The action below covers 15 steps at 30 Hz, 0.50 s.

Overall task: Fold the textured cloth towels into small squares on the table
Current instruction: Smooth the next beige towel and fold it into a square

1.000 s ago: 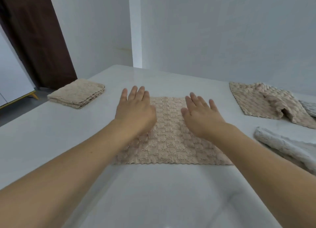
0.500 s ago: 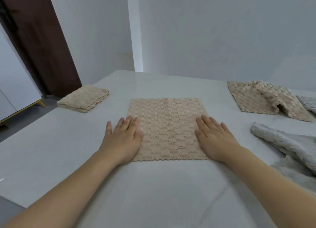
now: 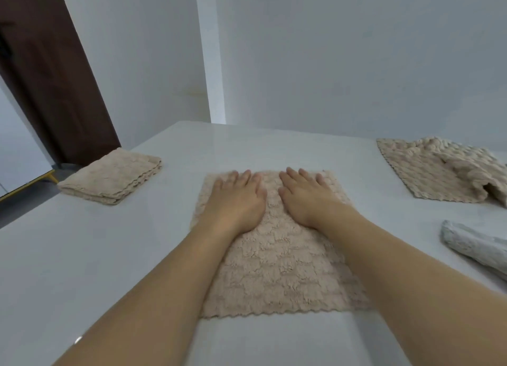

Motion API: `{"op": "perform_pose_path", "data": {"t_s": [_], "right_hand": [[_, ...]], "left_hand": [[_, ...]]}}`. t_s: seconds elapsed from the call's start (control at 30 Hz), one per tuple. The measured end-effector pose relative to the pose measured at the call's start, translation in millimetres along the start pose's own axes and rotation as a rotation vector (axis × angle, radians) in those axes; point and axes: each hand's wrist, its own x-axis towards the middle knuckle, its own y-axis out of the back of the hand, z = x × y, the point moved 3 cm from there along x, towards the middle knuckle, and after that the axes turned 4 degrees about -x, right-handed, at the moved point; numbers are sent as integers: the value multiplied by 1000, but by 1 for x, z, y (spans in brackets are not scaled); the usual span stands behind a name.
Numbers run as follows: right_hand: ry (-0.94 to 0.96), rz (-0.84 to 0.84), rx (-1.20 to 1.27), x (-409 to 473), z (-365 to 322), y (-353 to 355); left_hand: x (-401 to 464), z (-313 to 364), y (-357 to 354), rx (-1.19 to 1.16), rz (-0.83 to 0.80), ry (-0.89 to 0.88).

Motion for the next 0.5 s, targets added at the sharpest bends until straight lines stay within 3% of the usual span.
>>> {"op": "perform_pose_path", "data": {"t_s": [0.27,0.5], "right_hand": [[-2,-29,-1,7,10,-14],[-139,-104,18,-17,72,-4]], "left_hand": [[6,-7,-14,-4,-61,18],[-6,-86,3,-10,-104,125]]}}
